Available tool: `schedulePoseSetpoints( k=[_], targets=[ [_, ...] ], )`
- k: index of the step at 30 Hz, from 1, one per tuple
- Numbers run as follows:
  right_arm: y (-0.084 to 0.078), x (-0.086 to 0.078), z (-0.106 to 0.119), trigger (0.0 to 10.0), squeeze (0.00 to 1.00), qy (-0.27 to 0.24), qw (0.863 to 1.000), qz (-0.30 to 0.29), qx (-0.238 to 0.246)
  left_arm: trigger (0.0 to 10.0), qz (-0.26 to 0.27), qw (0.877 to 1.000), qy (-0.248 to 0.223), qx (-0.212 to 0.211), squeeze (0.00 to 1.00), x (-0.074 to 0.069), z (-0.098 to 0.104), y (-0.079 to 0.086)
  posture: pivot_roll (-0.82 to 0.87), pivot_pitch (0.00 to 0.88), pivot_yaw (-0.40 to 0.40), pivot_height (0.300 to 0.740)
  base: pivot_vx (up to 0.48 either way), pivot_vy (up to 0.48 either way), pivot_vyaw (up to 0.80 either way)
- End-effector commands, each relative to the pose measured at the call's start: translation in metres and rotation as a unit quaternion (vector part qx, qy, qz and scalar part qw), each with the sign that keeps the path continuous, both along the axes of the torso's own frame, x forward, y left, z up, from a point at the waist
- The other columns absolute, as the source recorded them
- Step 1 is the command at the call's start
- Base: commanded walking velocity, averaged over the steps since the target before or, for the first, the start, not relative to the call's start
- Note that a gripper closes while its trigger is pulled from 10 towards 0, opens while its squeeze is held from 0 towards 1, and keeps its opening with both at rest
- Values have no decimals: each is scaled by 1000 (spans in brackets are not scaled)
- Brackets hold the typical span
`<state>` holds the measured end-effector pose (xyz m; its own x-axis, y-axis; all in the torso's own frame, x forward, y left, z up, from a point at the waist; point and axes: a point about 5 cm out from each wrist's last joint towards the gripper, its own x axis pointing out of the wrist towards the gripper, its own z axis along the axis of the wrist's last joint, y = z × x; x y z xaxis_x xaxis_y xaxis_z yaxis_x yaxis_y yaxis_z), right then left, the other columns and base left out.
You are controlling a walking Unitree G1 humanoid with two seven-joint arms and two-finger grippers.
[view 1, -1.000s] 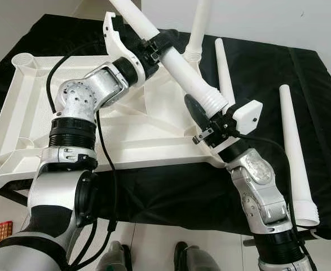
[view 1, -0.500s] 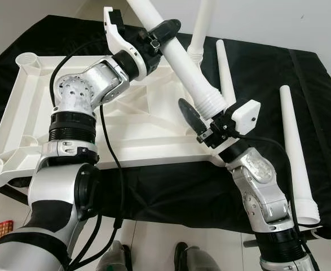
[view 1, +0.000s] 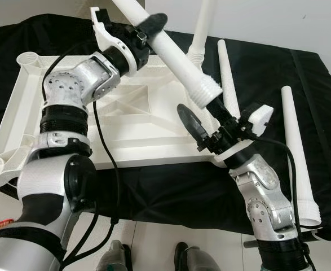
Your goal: Building children table
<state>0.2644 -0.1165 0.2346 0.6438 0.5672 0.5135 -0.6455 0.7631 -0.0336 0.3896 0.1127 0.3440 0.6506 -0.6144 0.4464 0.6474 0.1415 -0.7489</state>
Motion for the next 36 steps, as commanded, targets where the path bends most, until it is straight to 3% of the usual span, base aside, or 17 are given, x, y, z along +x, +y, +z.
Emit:
schedulePoseSetpoints(
  k=[1,10,13,16,17,19,21,22,23,24,26,28,29,30,33,35,36],
  targets=[
    [-2,-2,-2,10000,0,7,1000,2,2,10000,-10,999,-35,-17,0,-2,8,2,23,179,-5,740,0,0,0],
    [-26,-8,-7,10000,0,27,999,-12,-20,10000,17,999,-34,17,0,4,5,12,23,186,-6,740,0,0,0],
    [-36,-6,-2,10000,0,34,999,-18,-23,10000,29,996,-63,63,0,3,1,12,18,186,-9,740,0,0,0],
    [-41,-2,-1,10000,0,43,998,-27,-37,10000,28,994,-74,78,0,2,0,10,13,187,-13,740,0,0,0],
    [-45,2,1,10000,0,51,997,-36,-49,10000,37,989,-94,105,0,0,-1,8,12,188,-16,740,0,0,0],
    [-45,2,1,10000,0,51,997,-36,-49,10000,37,989,-94,105,0,0,-1,8,12,188,-16,740,0,0,0],
    [-47,14,5,10000,0,70,993,-59,-79,10000,57,979,-127,152,0,-2,-3,0,18,187,-25,740,0,0,0],
    [-47,14,5,10000,0,70,993,-59,-79,10000,57,979,-127,152,0,-2,-3,0,18,187,-25,740,0,0,0],
    [-46,19,8,10000,0,73,991,-64,-89,10000,74,968,-151,186,0,-4,-3,-5,20,183,-31,740,0,0,0],
    [-46,19,8,10000,0,73,991,-64,-89,10000,74,968,-151,186,0,-4,-3,-5,20,183,-31,740,0,0,0],
    [-43,31,13,10000,0,83,987,-79,-109,10000,93,950,-192,228,0,-10,-2,-17,21,180,-34,740,0,0,0],
    [-43,31,13,10000,0,83,987,-79,-109,10000,93,950,-192,228,0,-10,-2,-17,21,180,-34,740,0,0,0],
    [-42,36,15,10000,0,90,985,-85,-116,10000,102,940,-213,246,0,-14,1,-23,21,177,-38,740,0,0,0],
    [-42,36,15,10000,0,90,985,-85,-116,10000,102,940,-213,246,0,-14,1,-23,21,177,-38,740,0,0,0],
    [-33,49,21,10000,0,117,980,-78,-137,10000,131,905,-280,294,0,-27,12,-43,24,171,-46,740,0,0,0],
    [-27,52,24,10000,0,123,979,-63,-152,10000,135,891,-309,303,0,-36,17,-52,24,167,-50,740,0,0,0],
    [-27,52,24,10000,0,123,979,-63,-152,10000,135,891,-309,303,0,-36,17,-52,24,167,-50,740,0,0,0]
  ],
)
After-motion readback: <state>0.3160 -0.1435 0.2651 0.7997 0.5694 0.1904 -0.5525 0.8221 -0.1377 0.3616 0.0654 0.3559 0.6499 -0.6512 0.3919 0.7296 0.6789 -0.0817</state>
